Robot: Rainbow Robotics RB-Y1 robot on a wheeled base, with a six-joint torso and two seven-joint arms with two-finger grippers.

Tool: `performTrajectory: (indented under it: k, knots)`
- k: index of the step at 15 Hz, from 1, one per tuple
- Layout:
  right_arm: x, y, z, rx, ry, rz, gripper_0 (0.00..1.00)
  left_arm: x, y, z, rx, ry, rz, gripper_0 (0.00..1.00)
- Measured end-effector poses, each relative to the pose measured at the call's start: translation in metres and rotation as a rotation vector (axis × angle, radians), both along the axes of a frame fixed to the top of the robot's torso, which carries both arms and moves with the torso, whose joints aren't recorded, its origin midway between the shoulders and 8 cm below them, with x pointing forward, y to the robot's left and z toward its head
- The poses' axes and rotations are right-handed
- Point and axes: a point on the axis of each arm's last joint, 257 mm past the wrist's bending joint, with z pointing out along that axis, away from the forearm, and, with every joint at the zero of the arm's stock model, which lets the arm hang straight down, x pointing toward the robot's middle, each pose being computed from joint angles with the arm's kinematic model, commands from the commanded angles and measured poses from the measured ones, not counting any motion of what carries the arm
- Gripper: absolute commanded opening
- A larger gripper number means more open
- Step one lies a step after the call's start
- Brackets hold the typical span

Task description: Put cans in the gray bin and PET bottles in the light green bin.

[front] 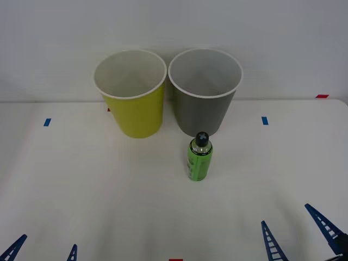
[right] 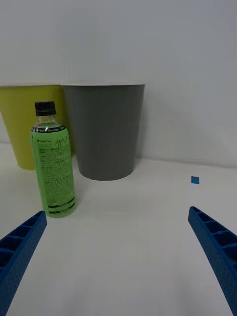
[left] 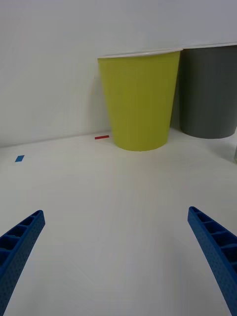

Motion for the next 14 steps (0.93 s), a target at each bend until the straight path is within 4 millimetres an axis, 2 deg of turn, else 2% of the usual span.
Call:
performTrajectory:
  k: [8,14]
  knots:
    - [0.039,0.054,0.000,0.008,-0.001,0.093,1.00,0.000,0.000,0.000,0.000,0.000,0.000,1.00]
    - [0.078,0.079,-0.001,-0.011,0.025,0.092,1.00,0.000,0.000,0.000,0.000,0.000,0.000,1.00]
